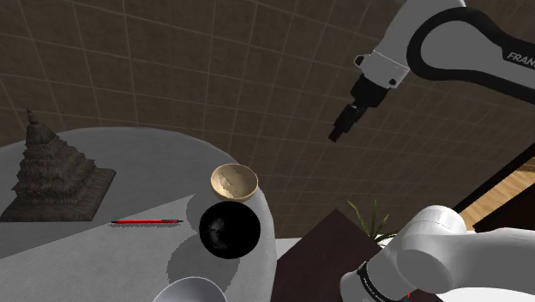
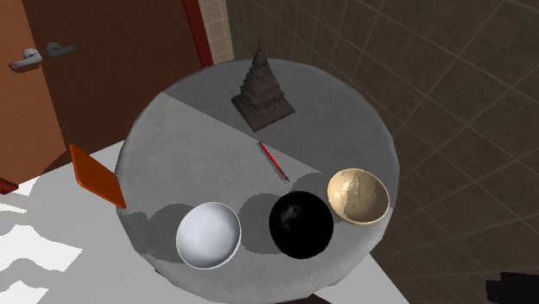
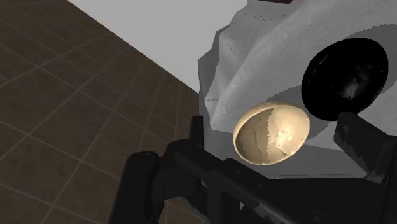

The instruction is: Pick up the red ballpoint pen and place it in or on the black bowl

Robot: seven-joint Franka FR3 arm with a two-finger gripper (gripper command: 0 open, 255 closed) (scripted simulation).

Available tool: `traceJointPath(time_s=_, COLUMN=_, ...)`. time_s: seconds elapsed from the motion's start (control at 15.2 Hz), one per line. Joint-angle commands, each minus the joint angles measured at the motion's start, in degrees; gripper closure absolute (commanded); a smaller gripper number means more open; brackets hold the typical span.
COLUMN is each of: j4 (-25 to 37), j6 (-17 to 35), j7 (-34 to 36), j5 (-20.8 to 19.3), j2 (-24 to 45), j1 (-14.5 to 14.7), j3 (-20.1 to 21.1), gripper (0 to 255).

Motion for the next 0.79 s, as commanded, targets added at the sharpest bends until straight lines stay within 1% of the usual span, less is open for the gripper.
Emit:
traceJointPath(time_s=0.0, j4=0.0, j6=0.0, j7=0.0, j5=0.0, j2=0.0, j1=0.0, j3=0.0, gripper=0)
traceJointPath(time_s=0.33, j4=-0.01, j6=7.36, j7=-2.09, j5=1.13, j2=8.24, j1=2.94, j3=2.43, gripper=0)
traceJointPath(time_s=0.73, j4=1.86, j6=15.25, j7=-4.43, j5=1.89, j2=19.06, j1=6.07, j3=5.5, gripper=0)
